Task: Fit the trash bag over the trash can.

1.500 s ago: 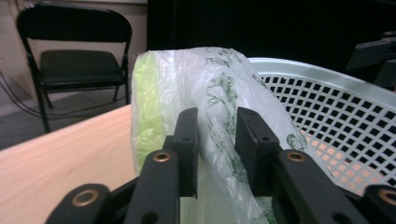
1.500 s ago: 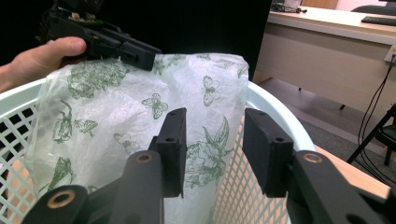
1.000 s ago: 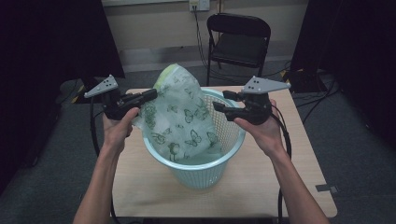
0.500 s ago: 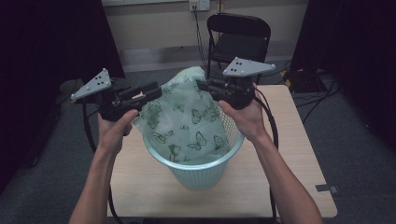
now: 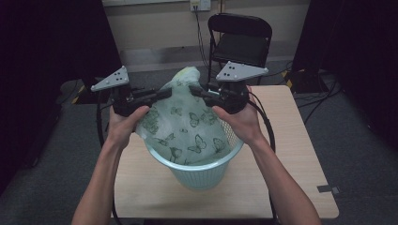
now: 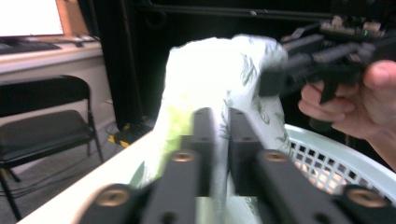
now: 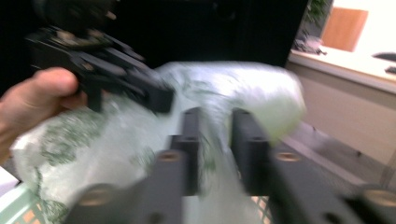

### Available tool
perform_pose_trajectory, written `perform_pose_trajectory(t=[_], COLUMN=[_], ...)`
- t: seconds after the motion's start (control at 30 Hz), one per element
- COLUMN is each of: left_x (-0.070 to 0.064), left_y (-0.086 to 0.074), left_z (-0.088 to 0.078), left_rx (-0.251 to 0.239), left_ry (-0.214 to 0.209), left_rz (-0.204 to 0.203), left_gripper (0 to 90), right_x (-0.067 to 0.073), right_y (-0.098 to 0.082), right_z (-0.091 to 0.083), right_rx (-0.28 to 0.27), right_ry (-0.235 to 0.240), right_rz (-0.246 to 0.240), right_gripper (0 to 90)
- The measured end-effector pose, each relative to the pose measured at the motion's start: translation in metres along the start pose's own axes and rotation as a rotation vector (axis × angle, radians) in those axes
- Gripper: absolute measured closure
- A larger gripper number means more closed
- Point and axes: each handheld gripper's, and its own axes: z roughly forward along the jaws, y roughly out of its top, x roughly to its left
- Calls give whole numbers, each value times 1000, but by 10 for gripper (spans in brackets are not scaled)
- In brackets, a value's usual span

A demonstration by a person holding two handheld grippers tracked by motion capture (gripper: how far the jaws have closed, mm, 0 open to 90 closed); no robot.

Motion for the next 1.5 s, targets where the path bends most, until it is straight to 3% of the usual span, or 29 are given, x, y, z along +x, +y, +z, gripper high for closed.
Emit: perform_pose_trajectory(t=[0.1,0.27,0.33,0.37,0.43,0.47,0.5,0.53,0.57,0.6,0.67,0.77,0.8,0.83,0.93,1.07,1.13,1.2,1.37,1.43,1.47,1.5], left_x=[-13,-29,-33,-35,-35,-35,-34,-33,-28,-28,-17,0,7,16,19,16,12,4,-11,-13,-16,-16], left_y=[-4,-7,-9,-12,-13,-13,-13,-14,-12,-12,-8,0,2,3,2,-5,-6,-5,-3,-3,-3,-3], left_z=[-2,-2,1,3,4,4,4,3,-1,-1,-8,-17,-18,-14,-5,5,7,8,11,12,11,11], left_rx=[3,-14,21,33,41,42,39,30,-2,-2,-51,-104,-117,-99,-58,-60,-57,-54,-23,-9,-6,-6], left_ry=[79,87,82,63,50,49,44,41,38,38,28,47,12,-8,-13,-98,-101,-101,-82,-75,-51,-51], left_rz=[54,93,117,113,116,110,105,93,55,55,5,-24,-39,-48,-44,-66,-68,-73,-35,-18,16,16], left_gripper=[900,900,900,900,900,900,824,824,669,611,567,551,565,604,622,551,461,444,429,509,643,691], right_x=[0,1,3,4,5,4,5,5,5,5,7,9,11,12,12,10,9,8,11,13,14,14], right_y=[2,11,13,14,14,13,12,12,11,11,10,6,5,3,3,3,2,2,2,2,3,3], right_z=[-1,3,8,10,10,11,11,11,11,11,10,9,8,7,7,6,5,6,10,12,13,13], right_rx=[18,21,18,0,-10,-25,-43,-43,-56,-56,-64,-59,-57,-62,-72,-82,-83,-82,-73,-69,-67,-67], right_ry=[0,19,16,20,13,16,21,21,21,21,24,30,33,41,46,33,25,18,10,7,8,8], right_rz=[30,69,75,68,62,65,52,52,36,36,15,-12,-12,-17,-21,-25,-27,-24,-33,-35,-32,-32], right_gripper=[482,415,385,449,469,593,774,774,878,878,900,900,900,900,900,900,895,872,762,734,700,700])
